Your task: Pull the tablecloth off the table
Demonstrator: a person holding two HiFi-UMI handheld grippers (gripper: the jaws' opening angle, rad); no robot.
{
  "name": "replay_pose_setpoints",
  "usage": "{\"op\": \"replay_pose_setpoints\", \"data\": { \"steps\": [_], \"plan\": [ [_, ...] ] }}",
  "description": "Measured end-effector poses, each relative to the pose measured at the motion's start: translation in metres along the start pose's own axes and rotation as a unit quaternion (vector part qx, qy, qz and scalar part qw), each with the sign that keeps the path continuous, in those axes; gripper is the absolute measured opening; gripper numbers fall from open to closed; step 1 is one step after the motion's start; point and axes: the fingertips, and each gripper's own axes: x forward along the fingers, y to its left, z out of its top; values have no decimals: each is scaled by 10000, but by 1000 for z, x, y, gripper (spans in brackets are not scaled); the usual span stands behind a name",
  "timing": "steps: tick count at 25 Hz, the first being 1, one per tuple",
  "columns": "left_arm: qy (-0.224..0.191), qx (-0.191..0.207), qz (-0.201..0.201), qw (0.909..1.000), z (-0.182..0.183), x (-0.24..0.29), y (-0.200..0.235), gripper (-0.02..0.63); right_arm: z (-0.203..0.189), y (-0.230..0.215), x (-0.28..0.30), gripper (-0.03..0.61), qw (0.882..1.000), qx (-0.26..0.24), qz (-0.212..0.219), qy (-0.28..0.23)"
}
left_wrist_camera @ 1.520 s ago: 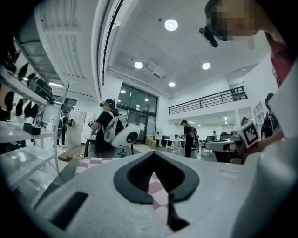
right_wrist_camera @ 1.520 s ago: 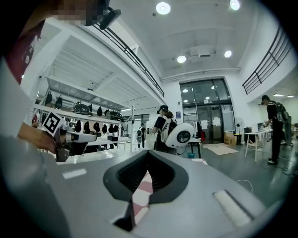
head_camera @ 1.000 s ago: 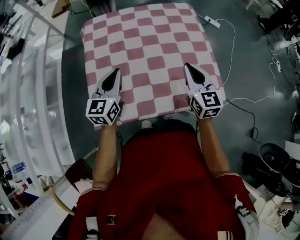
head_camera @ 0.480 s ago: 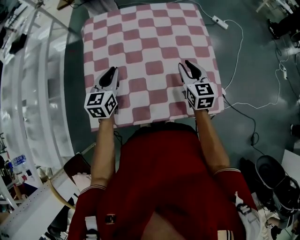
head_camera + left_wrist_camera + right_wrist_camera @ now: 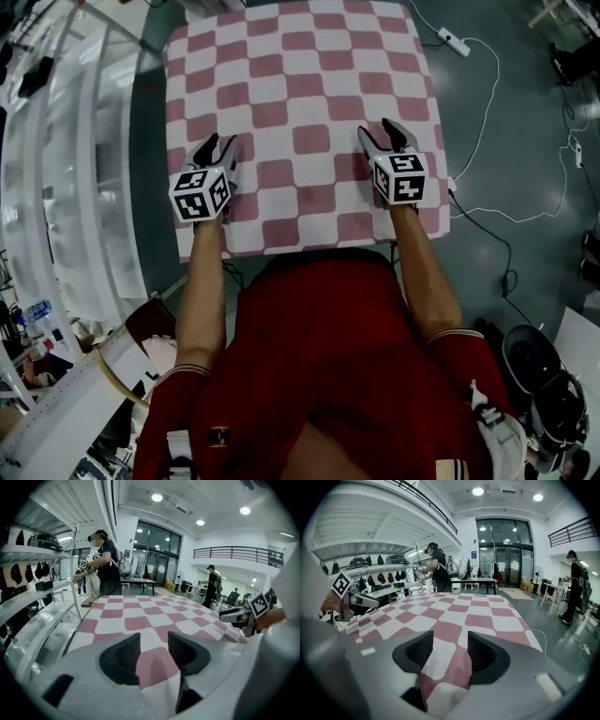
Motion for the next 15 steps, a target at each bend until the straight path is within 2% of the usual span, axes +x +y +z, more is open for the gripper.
{"op": "replay_pose_setpoints", "data": {
  "steps": [9,15],
  "plan": [
    [733,-82,195,9971,-26,28,19,241,-28,-9,28,313,9971,80,-93,745],
    [1277,-74,352,9912,-49,40,27,279,-41,-16,39,341,9932,141,-182,1142]
  ]
}}
